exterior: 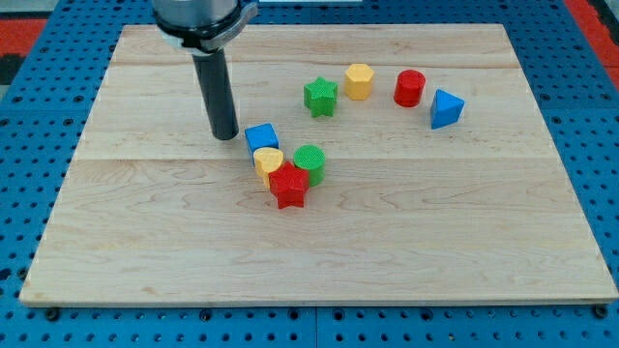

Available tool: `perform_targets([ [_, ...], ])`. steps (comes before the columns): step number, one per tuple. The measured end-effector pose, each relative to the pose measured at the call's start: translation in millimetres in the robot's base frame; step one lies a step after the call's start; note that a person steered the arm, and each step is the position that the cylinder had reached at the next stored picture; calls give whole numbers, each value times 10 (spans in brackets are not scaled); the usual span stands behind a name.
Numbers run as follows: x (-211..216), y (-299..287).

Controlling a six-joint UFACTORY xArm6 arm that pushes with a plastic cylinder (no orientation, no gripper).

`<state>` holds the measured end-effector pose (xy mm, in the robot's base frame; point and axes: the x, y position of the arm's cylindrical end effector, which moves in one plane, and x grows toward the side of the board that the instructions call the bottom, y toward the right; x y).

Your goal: Push the yellow heart into the green circle

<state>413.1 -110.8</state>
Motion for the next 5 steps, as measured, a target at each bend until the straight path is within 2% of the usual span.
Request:
perform_targets([
  [1,348,1],
  [2,499,230],
  [4,493,951],
  [5,493,616],
])
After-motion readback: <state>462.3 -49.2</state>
